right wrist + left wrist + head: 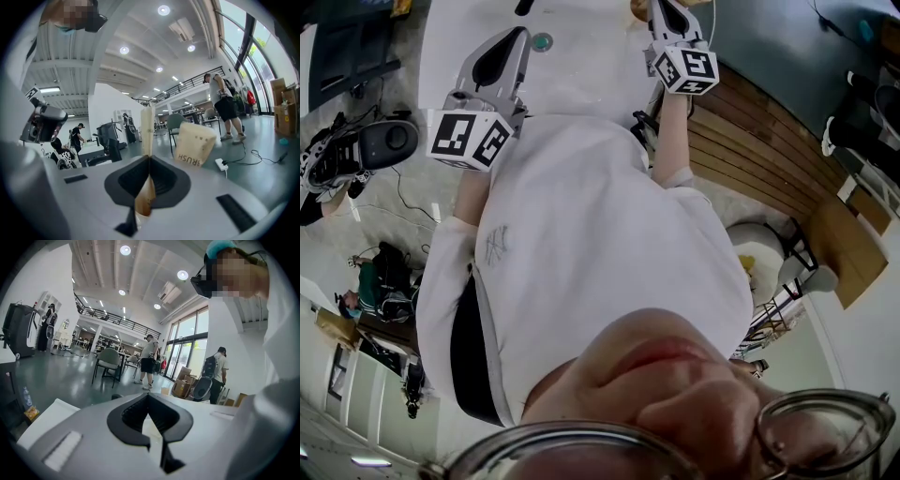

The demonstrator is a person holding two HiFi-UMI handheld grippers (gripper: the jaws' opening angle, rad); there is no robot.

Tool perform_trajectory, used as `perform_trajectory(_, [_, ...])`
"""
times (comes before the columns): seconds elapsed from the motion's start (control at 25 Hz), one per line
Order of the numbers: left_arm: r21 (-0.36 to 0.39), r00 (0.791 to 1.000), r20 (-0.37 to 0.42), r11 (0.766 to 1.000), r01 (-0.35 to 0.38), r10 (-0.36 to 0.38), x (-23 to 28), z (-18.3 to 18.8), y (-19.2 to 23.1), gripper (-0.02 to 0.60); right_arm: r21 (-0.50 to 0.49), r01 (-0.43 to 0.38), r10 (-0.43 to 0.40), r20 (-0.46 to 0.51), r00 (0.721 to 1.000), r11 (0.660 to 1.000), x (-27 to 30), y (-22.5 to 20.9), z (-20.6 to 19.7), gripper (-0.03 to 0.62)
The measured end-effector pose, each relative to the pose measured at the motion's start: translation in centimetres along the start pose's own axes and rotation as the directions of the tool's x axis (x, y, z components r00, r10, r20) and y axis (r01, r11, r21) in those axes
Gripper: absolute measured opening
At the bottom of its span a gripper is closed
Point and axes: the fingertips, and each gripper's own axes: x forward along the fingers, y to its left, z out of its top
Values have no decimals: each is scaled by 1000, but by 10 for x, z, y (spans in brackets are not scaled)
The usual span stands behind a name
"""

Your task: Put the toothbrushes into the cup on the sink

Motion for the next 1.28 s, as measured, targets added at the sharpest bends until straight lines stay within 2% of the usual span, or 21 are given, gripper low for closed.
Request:
perform_trajectory(0.28, [-1, 1000, 5, 1000, -2, 2, -3, -1, 0, 2, -21, 6, -7, -49, 999, 1000, 4, 1, -15, 12])
perform_trajectory(0.92, [-13, 999, 35, 1000, 18, -17, -10, 6, 0, 2, -26, 47, -49, -81, 996, 999, 4, 1, -11, 16])
perform_trajectory(1.0, [-13, 999, 41, 1000, 27, -26, -10, 6, -2, 2, -17, 46, -47, -80, 996, 999, 2, 2, -9, 46])
perform_trajectory(1.08, [-14, 998, 43, 999, 36, -35, -11, 6, -5, 2, -3, 32, -32, -80, 996, 999, -1, 6, -9, 120])
perform_trajectory(1.28, [-18, 998, 45, 999, 41, -40, -11, 8, -8, 2, 1, 34, -33, -76, 997, 999, -6, 9, -5, 137])
